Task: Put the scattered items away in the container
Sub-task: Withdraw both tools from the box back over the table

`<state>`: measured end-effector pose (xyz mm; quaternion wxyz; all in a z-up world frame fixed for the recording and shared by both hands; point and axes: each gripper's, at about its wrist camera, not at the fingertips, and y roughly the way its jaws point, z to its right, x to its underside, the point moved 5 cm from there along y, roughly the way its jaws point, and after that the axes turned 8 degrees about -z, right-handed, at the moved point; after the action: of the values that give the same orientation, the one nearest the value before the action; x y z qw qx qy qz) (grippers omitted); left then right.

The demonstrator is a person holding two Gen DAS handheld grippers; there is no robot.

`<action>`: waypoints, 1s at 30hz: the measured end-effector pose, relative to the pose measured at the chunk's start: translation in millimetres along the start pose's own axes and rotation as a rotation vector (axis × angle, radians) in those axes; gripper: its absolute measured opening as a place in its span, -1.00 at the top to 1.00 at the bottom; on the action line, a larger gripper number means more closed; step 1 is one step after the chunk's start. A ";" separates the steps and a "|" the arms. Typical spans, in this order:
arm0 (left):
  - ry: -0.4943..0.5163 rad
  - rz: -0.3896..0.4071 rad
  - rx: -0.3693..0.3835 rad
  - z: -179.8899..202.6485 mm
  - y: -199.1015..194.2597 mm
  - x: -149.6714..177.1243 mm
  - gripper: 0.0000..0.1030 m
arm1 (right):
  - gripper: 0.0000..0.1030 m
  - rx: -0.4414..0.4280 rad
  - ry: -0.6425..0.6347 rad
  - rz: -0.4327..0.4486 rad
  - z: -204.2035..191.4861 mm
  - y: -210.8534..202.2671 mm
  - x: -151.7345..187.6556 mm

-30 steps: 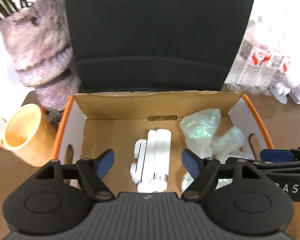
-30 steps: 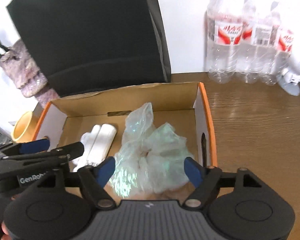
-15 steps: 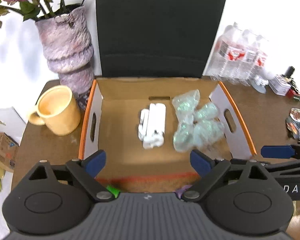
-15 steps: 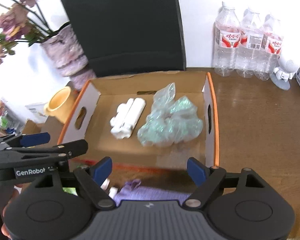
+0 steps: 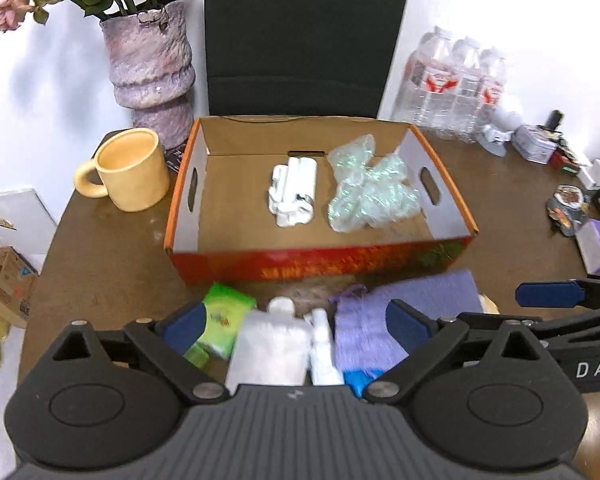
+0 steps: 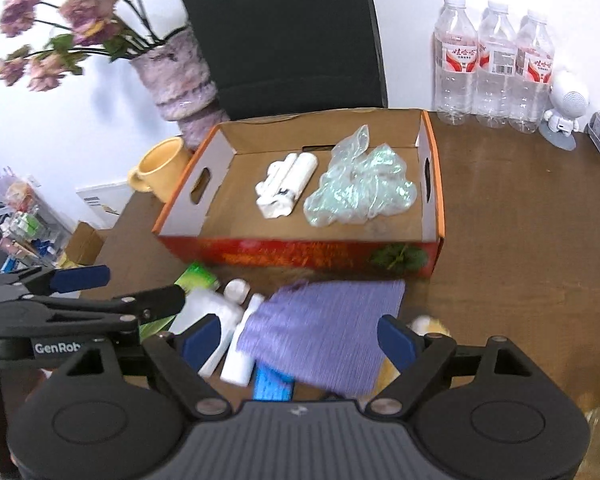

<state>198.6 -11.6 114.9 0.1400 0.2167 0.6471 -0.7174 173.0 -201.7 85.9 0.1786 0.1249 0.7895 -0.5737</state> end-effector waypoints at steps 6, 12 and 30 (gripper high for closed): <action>0.053 0.160 -0.032 5.6 -24.4 59.8 -1.00 | -0.69 -0.036 -0.048 0.090 -10.4 -10.7 62.9; 0.021 0.263 -0.033 -5.6 -31.6 119.4 -1.00 | -0.73 0.099 -0.187 0.292 -26.6 -10.1 130.2; 0.146 0.333 -0.177 3.6 27.8 200.2 -1.00 | -0.81 0.244 -0.100 0.387 12.5 52.1 203.4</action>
<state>38.0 -2.7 -7.6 0.2280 0.3592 0.6711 -0.6071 11.6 -199.0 -49.0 0.3079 0.2662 0.6656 -0.6255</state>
